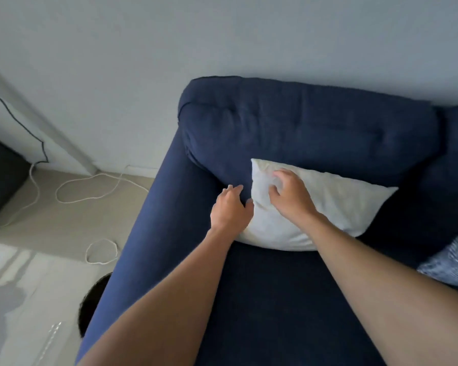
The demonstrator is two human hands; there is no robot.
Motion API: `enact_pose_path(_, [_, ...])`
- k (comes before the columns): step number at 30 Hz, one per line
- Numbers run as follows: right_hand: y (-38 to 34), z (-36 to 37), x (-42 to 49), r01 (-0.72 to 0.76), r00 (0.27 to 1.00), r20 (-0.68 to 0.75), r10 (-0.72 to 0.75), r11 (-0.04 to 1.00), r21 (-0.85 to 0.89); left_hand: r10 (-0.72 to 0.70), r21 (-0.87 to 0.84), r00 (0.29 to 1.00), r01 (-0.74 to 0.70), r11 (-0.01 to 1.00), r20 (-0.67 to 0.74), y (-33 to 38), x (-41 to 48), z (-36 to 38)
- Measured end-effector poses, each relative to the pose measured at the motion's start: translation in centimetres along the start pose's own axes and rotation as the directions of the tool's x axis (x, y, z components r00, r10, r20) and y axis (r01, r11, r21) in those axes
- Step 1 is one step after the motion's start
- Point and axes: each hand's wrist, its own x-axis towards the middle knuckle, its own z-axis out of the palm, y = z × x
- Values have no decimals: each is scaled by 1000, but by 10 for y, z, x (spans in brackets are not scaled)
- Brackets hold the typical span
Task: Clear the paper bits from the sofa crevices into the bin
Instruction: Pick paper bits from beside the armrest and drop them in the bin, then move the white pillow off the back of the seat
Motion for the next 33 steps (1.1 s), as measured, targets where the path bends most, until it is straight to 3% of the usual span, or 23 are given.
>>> enact_pose_path(6, [90,-47,-13,-112,989,-109,98,985,-132,140,109,990,-141,984,25,58,11,63])
enact_pose_path(13, [145,-58,6,-110,992,28,121,960,-258,304,323,953,-287,902,-2,87,32,97])
enact_pose_path(17, [154,-53,15,-94,983,127,133,957,-275,189,361,965,-244,900,181,84,43,101])
enact_pose_path(20, [159,-46,9,-64,984,129,121,923,-379,155,413,972,-215,885,175,76,37,104])
enact_pose_path(28, [151,-39,-5,116,977,215,-6,856,-503,141,707,983,-185,683,121,63,17,111])
enact_pose_path(31, [149,-35,-13,158,941,338,10,872,-463,161,749,970,-243,616,183,56,11,111])
enact_pose_path(33, [149,-29,-25,107,932,362,38,922,-373,126,690,962,-262,675,242,48,4,111])
